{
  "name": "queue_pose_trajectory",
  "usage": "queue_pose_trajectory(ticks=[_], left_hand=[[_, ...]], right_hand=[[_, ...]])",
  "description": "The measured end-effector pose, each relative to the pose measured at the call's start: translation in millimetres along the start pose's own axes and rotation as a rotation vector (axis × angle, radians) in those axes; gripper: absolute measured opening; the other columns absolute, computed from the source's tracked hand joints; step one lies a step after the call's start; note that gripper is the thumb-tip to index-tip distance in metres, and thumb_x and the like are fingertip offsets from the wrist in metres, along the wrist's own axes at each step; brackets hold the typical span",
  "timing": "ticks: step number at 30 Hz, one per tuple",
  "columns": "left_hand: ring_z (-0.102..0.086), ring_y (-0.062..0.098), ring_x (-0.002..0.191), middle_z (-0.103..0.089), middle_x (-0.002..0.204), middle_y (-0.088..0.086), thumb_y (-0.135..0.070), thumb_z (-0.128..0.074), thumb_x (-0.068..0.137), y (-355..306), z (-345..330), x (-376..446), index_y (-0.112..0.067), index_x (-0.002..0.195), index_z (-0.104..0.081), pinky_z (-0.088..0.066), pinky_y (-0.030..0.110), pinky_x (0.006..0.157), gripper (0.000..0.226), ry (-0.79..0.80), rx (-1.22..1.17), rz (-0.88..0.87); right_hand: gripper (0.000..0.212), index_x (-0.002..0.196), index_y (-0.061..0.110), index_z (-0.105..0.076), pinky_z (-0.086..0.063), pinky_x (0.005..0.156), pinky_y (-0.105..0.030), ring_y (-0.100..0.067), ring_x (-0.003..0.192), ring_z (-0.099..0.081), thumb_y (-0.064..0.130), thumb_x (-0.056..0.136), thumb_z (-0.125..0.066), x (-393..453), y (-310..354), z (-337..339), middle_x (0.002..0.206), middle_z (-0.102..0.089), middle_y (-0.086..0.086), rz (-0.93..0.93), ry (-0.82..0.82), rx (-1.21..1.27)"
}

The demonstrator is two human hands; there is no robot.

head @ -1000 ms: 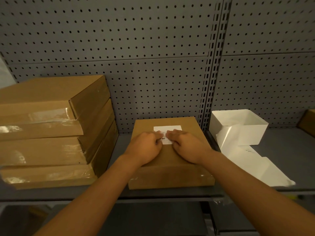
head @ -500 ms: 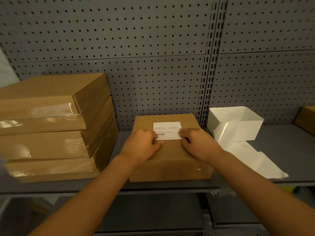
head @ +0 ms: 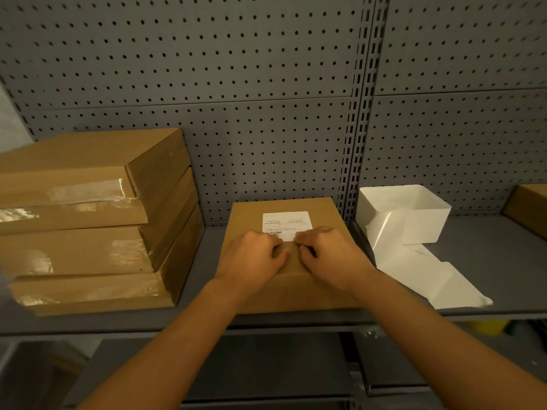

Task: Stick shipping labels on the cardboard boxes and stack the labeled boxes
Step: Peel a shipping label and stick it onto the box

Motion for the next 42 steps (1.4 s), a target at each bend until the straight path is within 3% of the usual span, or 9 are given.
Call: queue_pose_trajectory(ticks=[5, 8, 15, 19, 22, 27, 33, 38, 42], left_hand=[[-0.062, 0.011, 0.07, -0.071, 0.079, -0.004, -0.042, -0.048, 0.095, 29, 13, 1, -0.022, 0.092, -0.075, -0.055, 0.034, 0.069, 0.034, -0.034, 0.024, 0.067], [-0.064, 0.012, 0.088, -0.072, 0.102, -0.004, -0.035, -0.049, 0.096, 24, 19, 12, -0.023, 0.108, -0.072, -0.054, 0.034, 0.08, 0.028, -0.043, -0.019, 0.021], [-0.035, 0.015, 0.139, -0.04, 0.15, 0.001, -0.029, -0.035, 0.102, 11, -25, 36, -0.018, 0.143, -0.041, -0.031, 0.031, 0.113, 0.044, 0.153, -0.049, -0.026], [-0.043, 0.013, 0.132, -0.046, 0.145, -0.005, -0.036, -0.037, 0.101, 32, -17, 29, -0.021, 0.14, -0.046, -0.039, 0.031, 0.106, 0.043, 0.112, -0.006, 0.029], [-0.049, 0.017, 0.125, -0.051, 0.141, 0.001, -0.034, -0.037, 0.101, 33, -12, 36, -0.017, 0.138, -0.048, -0.041, 0.032, 0.102, 0.043, 0.061, -0.003, 0.043], [-0.019, 0.013, 0.145, -0.025, 0.157, 0.001, -0.029, -0.028, 0.103, 15, -37, 53, -0.016, 0.15, -0.025, -0.015, 0.03, 0.119, 0.049, 0.183, -0.057, 0.01], [-0.026, 0.019, 0.139, -0.031, 0.153, -0.001, -0.031, -0.025, 0.102, 42, -27, 54, -0.02, 0.15, -0.024, -0.019, 0.036, 0.112, 0.049, 0.158, 0.143, 0.121], [-0.017, 0.013, 0.145, -0.023, 0.157, -0.008, -0.033, -0.024, 0.102, 22, -40, 56, -0.027, 0.151, -0.023, -0.015, 0.037, 0.116, 0.048, 0.217, 0.055, 0.021], [-0.023, 0.017, 0.143, -0.026, 0.156, -0.006, -0.035, -0.025, 0.102, 49, -27, 49, -0.026, 0.148, -0.029, -0.019, 0.043, 0.114, 0.047, 0.223, 0.119, 0.156]], right_hand=[[0.031, 0.112, 0.018, -0.07, -0.05, 0.093, -0.029, -0.015, 0.099, -0.061, 0.022, 0.095, -0.044, -2, -29, 11, 0.115, -0.068, -0.001, -0.07, -0.085, 0.009], [0.03, 0.104, 0.013, -0.071, -0.053, 0.085, -0.033, -0.018, 0.092, -0.061, 0.022, 0.094, -0.044, 9, -36, 13, 0.107, -0.07, -0.005, -0.093, -0.136, -0.018], [0.047, 0.148, 0.016, -0.031, -0.015, 0.118, -0.03, -0.019, 0.144, -0.023, 0.028, 0.102, -0.03, 41, -4, -22, 0.155, -0.029, -0.003, 0.032, 0.096, -0.088], [0.045, 0.144, 0.017, -0.039, -0.025, 0.114, -0.031, -0.019, 0.138, -0.035, 0.03, 0.102, -0.032, 33, -34, -9, 0.151, -0.038, -0.001, -0.048, 0.089, -0.096], [0.033, 0.124, 0.015, -0.054, -0.046, 0.094, -0.033, -0.02, 0.109, -0.054, 0.028, 0.099, -0.037, 40, -40, -1, 0.126, -0.058, -0.007, -0.104, 0.005, -0.092], [0.048, 0.145, 0.014, -0.035, -0.023, 0.116, -0.034, -0.02, 0.14, -0.031, 0.032, 0.101, -0.033, 63, -9, -24, 0.152, -0.035, -0.006, -0.018, 0.08, -0.095], [0.049, 0.142, 0.017, -0.038, -0.026, 0.11, -0.038, -0.023, 0.135, -0.033, 0.037, 0.098, -0.032, 60, -53, -13, 0.15, -0.037, -0.001, -0.173, 0.06, -0.226], [0.052, 0.149, 0.018, -0.028, -0.017, 0.117, -0.034, -0.018, 0.143, -0.024, 0.034, 0.099, -0.033, 65, -21, -26, 0.155, -0.03, -0.002, -0.016, 0.117, -0.119], [0.051, 0.149, 0.024, -0.028, -0.018, 0.116, -0.038, -0.018, 0.142, -0.026, 0.037, 0.1, -0.032, 57, -46, -13, 0.154, -0.032, 0.002, -0.095, 0.096, -0.124]])
Point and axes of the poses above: each hand's wrist, its own x-axis towards the middle knuckle, its own z-axis out of the back of the hand, y = z × x, the point moved 8 cm from there along x, towards the middle knuckle
